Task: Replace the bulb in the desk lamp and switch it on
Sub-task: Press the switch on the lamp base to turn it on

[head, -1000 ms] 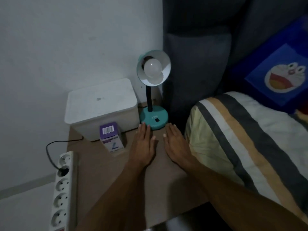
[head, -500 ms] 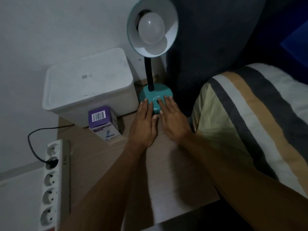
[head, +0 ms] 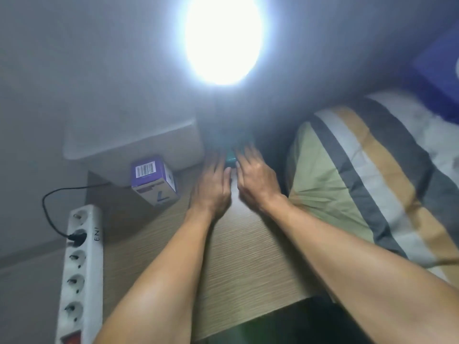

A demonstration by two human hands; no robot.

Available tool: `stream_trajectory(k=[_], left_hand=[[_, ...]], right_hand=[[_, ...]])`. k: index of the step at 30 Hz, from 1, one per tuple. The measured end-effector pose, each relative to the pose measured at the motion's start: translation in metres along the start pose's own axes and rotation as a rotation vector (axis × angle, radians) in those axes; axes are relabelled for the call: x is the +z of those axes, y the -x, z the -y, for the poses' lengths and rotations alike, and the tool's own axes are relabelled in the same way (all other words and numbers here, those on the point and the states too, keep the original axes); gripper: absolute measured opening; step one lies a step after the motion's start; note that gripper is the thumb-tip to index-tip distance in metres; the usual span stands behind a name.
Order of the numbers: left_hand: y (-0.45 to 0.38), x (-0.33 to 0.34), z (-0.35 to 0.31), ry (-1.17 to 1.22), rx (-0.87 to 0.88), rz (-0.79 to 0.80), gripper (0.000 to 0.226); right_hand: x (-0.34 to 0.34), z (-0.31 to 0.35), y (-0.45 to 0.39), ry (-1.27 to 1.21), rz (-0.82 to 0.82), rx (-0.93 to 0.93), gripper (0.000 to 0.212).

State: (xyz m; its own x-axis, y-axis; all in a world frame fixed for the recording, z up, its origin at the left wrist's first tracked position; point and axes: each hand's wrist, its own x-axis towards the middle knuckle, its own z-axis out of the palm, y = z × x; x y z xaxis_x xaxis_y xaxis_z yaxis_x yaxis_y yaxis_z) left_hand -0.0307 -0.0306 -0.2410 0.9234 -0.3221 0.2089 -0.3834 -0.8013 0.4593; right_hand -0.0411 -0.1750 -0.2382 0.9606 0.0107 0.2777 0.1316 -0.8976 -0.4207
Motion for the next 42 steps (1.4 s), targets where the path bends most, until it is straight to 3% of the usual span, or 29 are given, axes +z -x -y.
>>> stream_trajectory(k=[5,15,25,34,42], left_hand=[[-0.001,-0.003,-0.001,0.018,-0.008,0.015,0.061],[-0.001,-0.005,-0.003,0.019,-0.004,0.021,0.062],[-0.001,-0.004,-0.002,-0.005,0.006,0.001,0.057],[0.002,0.004,0.003,0.031,0.032,-0.015,0.063],[0.015,-0.009,-0.007,-0.097,-0.033,0.079,0.074]], right_hand=[[0.002,-0.001,0.000,-0.001,0.000,0.006,0.048],[0.000,0.001,-0.002,0.029,0.027,0.007,0.056],[-0.002,0.001,-0.002,0.064,-0.034,-0.009,0.044],[0.009,-0.003,-0.004,-0.016,-0.026,0.008,0.055],[-0.012,0.000,-0.004,0.010,0.128,0.002,0.058]])
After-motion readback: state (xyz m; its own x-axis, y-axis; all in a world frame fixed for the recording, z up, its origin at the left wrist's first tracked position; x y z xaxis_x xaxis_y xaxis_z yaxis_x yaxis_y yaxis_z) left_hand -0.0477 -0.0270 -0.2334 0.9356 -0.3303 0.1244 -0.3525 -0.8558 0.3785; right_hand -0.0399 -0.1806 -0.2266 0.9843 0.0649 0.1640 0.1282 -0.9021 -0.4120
